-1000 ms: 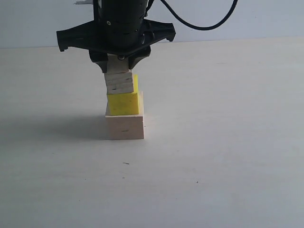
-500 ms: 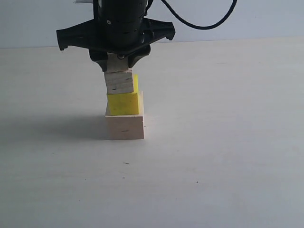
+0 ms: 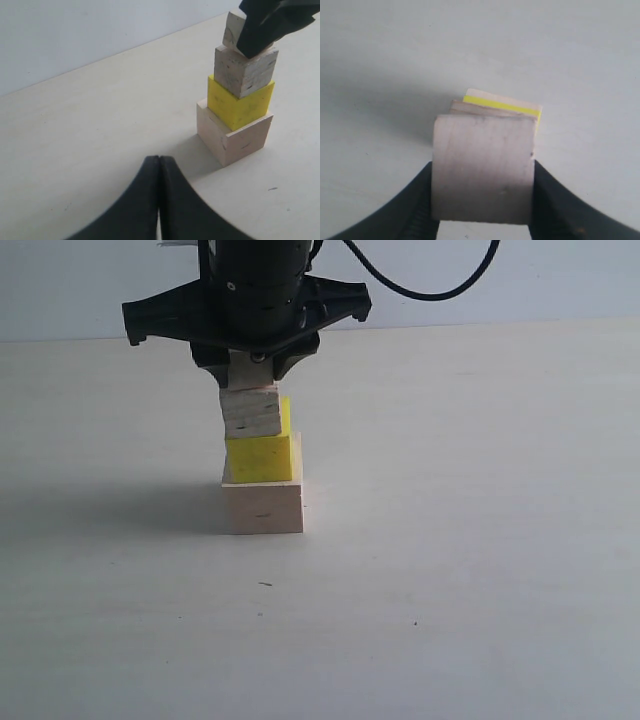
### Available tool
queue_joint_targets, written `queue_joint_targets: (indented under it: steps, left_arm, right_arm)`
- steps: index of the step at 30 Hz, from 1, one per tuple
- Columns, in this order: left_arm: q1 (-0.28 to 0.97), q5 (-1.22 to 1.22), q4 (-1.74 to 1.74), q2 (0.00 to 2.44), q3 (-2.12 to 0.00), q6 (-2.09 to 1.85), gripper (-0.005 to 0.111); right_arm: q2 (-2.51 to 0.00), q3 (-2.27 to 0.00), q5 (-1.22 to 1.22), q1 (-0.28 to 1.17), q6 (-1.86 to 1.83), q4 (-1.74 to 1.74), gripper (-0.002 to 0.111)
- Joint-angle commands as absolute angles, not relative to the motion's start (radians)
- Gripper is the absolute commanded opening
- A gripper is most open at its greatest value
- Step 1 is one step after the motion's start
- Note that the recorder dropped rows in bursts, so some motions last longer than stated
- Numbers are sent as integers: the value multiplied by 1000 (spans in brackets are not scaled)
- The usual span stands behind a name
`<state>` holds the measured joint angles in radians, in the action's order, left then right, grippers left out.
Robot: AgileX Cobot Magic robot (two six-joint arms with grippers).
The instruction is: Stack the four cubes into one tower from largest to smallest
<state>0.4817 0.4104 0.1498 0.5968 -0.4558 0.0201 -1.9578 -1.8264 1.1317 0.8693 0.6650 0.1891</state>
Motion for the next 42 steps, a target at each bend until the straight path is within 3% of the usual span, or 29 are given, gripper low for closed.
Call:
queue_joint_targets:
  steps: [1, 11, 27, 35, 42]
  left_arm:
    - [478, 397, 145, 593, -464, 29, 0]
    - [478, 397, 145, 593, -464, 29, 0]
    - [478, 397, 145, 593, -464, 29, 0]
    - [478, 397, 145, 593, -464, 29, 0]
    - [478, 397, 145, 593, -464, 29, 0]
  right_arm:
    - [-1956, -1834, 1127, 871, 665, 203, 0]
    - [-1956, -1834, 1129, 871, 681, 200, 2]
    - [-1956, -1834, 1125, 871, 677, 202, 47]
    - [-1956, -1834, 1125, 871, 677, 202, 60]
    - [-1956, -1834, 1125, 871, 680, 205, 61]
